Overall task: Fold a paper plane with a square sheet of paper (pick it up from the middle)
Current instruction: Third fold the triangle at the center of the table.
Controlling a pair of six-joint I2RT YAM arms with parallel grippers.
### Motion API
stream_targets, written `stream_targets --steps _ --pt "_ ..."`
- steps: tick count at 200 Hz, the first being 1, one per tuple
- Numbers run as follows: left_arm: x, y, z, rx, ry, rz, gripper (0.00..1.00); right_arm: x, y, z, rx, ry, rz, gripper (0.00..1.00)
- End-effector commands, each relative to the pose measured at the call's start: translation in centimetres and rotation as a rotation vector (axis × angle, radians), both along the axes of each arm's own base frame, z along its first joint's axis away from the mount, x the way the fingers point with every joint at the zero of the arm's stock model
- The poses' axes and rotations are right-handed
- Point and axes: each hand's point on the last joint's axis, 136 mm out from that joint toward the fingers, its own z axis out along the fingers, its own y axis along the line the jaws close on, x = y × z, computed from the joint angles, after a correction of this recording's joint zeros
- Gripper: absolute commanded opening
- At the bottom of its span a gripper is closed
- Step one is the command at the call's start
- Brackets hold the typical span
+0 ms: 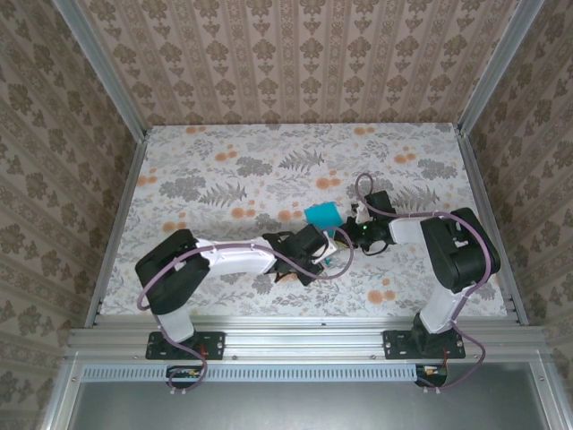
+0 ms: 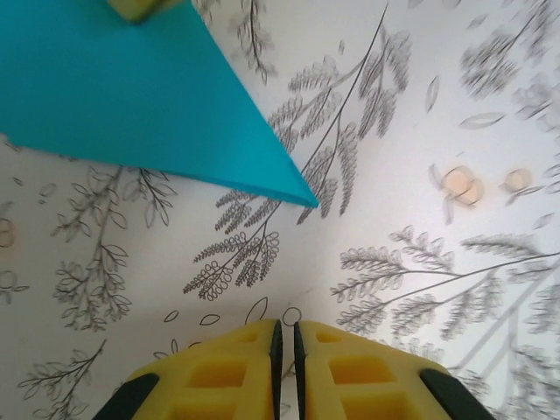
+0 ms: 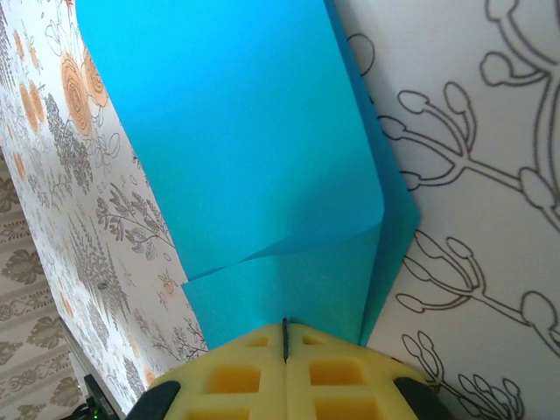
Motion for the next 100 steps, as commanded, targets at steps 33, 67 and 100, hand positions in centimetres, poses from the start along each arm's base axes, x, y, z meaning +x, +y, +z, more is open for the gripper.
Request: stream_targets --steps 33,67,100 --pt "0.5 -4.4 4.8 -0.299 0.163 0.005 0.15 -2.3 -2.3 -4.2 -0.142 0.118 -0.036 0.06" --pt "-0.2 -6.2 3.4 -0.345 0.244 -0.051 0.13 -2.2 -2.1 -4.1 -0.123 0.118 -0.031 0.06" --pt "-0.1 -6.8 1.4 -0.346 0.29 -0.073 0.13 -2.3 -1.9 -4.2 -0.116 0.122 -0.025 0.06"
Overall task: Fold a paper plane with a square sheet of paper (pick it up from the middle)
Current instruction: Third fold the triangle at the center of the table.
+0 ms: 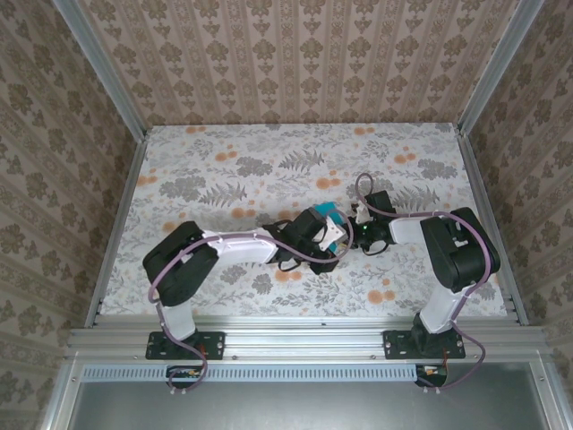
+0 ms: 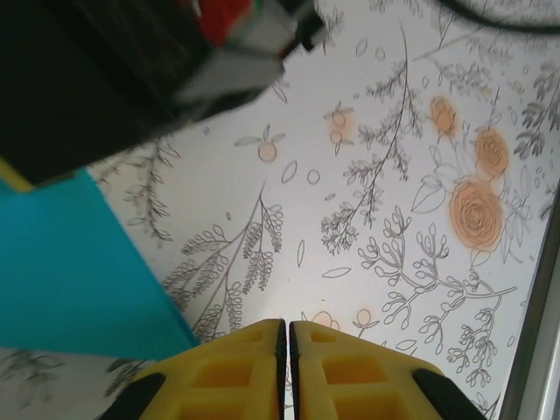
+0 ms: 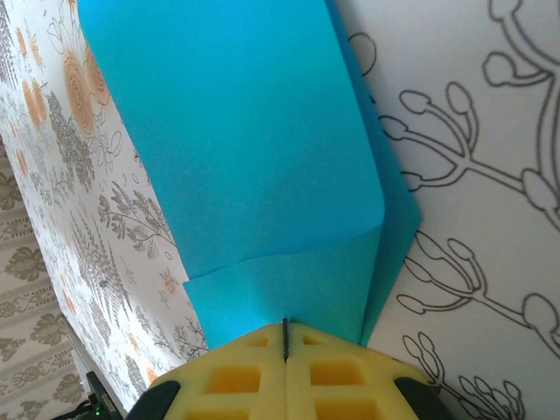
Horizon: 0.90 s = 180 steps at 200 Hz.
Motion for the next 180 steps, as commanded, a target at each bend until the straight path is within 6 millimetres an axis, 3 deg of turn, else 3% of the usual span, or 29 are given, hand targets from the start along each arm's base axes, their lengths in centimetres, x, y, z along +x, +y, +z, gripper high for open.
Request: stream_targets --steps 1,46,92,136,180 --pt "0.0 -1.6 0.4 -0.076 0.054 -0.033 0.13 -2.2 -2.1 -4.2 -0.13 0.119 -0.032 0.06" --pt "0.9 -0.8 -0.9 -0.059 0.075 -0.006 0.12 -2.2 -2.1 -4.2 -0.134 0.122 -0.027 0.06" --pt "1.9 -0.6 1.1 -0.097 0.045 0.005 0.12 -2.2 -2.1 -4.4 -0.138 0.125 -0.026 0.06" --pt "3.7 -0.4 0.2 -0.102 0.057 0.029 0.12 -2.1 -2.1 -4.2 -0.137 0.124 -0.024 0.06" --pt "3.6 -0.7 -0.7 -0.097 0.091 0.015 0.13 -2.2 -2.2 -4.1 -0.14 0.124 -0.024 0.06"
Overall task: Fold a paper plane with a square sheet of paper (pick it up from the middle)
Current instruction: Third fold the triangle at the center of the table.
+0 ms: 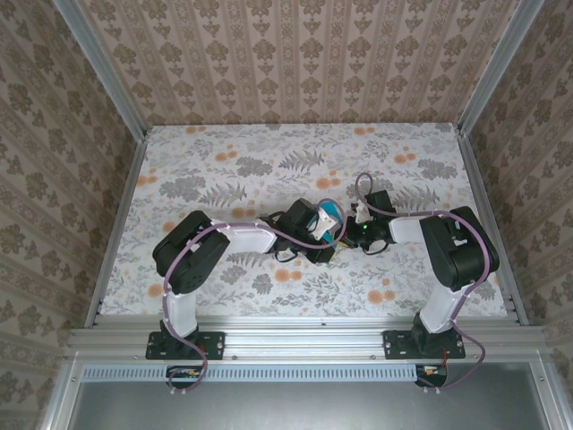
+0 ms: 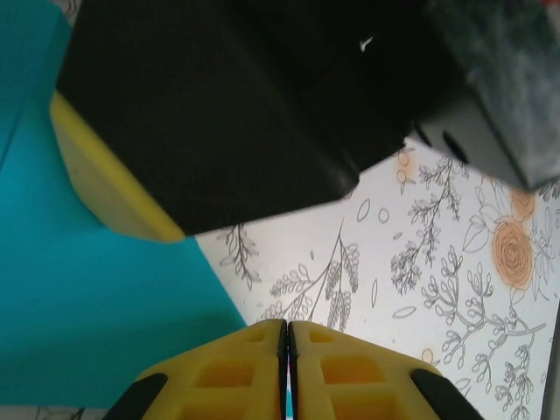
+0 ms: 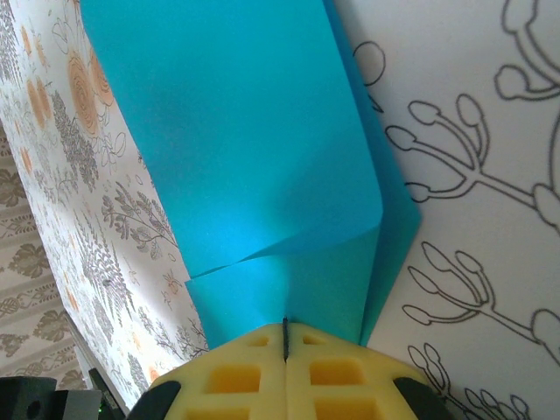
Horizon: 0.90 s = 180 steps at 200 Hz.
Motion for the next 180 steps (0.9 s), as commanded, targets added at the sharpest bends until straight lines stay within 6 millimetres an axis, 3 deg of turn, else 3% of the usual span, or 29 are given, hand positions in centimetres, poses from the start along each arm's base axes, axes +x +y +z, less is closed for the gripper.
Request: stream_targets --steps 1,78,180 --pt "-0.1 -0.8 0.1 -0.026 0.02 -0.028 0.13 -2.3 -2.4 -4.1 -0.146 0.129 -0.033 0.06" --pt "-1.1 1.8 -3.8 0.122 0.021 -0.041 0.12 -2.3 -2.4 -4.1 -0.146 0.127 -0.03 0.06" --pt "-6.0 4.6 -7.3 0.299 0.001 -0.164 0.12 -1.6 -3.1 -3.5 -0.165 0.112 -0.045 0.06"
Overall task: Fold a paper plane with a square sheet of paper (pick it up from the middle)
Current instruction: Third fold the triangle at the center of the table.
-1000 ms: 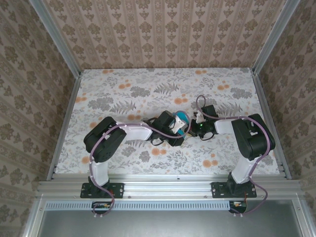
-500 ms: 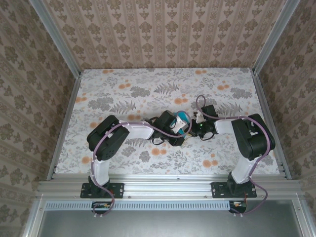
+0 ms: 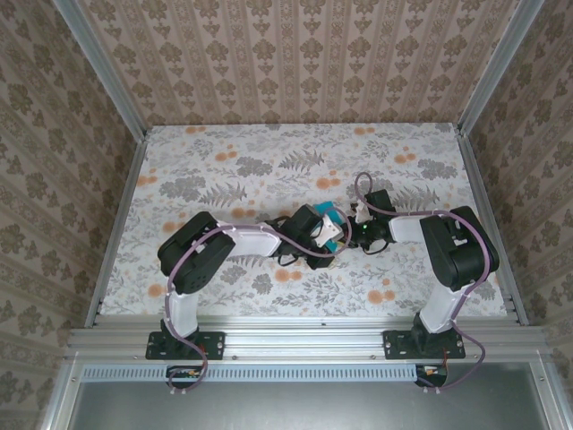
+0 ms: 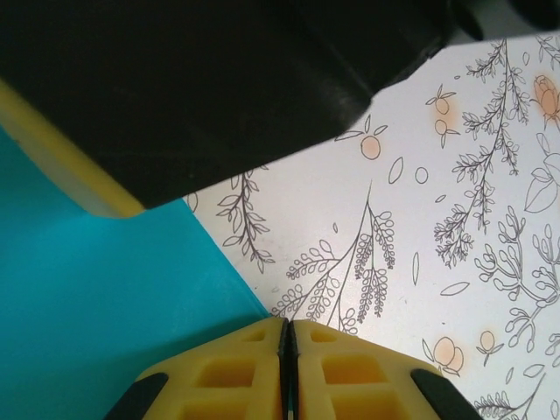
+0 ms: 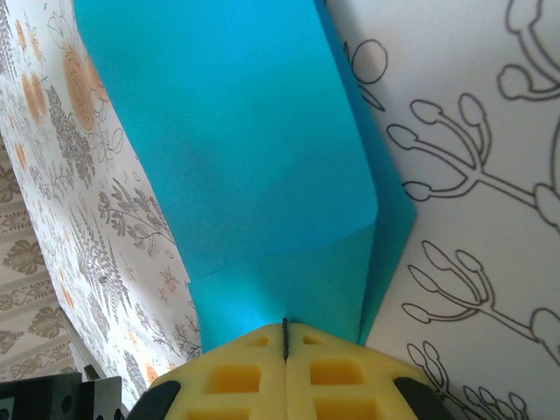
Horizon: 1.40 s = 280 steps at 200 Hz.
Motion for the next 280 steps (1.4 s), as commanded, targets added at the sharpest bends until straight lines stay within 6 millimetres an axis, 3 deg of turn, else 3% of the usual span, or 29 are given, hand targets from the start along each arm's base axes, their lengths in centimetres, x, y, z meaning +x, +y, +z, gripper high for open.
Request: stream_targets --steps 1,47,104,159,183,226,280 --pt "-4.9 4.1 -5.0 0.212 0.107 -0.073 0.12 -1.6 -2.9 -3.5 -0.155 0.107 -0.054 0.06" --pt "-6.3 4.1 -4.8 0.214 0.111 -0.089 0.12 -1.5 -3.0 -3.0 -0.154 0.096 -0.055 0.06" --pt "-6.1 1.8 -1.4 0.073 0.129 -0.055 0.15 -1.9 -2.8 -2.8 -0.136 0.099 -0.051 0.06" --pt "-1.6 -0.7 4.6 -0.199 0.141 0.103 0.16 -2.4 -2.6 -2.8 -0.114 0.099 -0.052 0.06" --pt "0.6 -1.5 5.9 -0.282 0.158 0.162 0.16 -2.4 -2.4 -2.5 -0.103 0.094 -0.053 0.06" --pt "3.0 -1.5 3.9 -0.213 0.139 0.229 0.16 -2.4 -2.3 -2.4 -0.097 0.092 -0.051 0.06" --pt "2.5 -1.5 0.7 -0.109 0.164 0.209 0.16 -2.2 -2.3 -2.4 -0.098 0.09 -0.055 0.06"
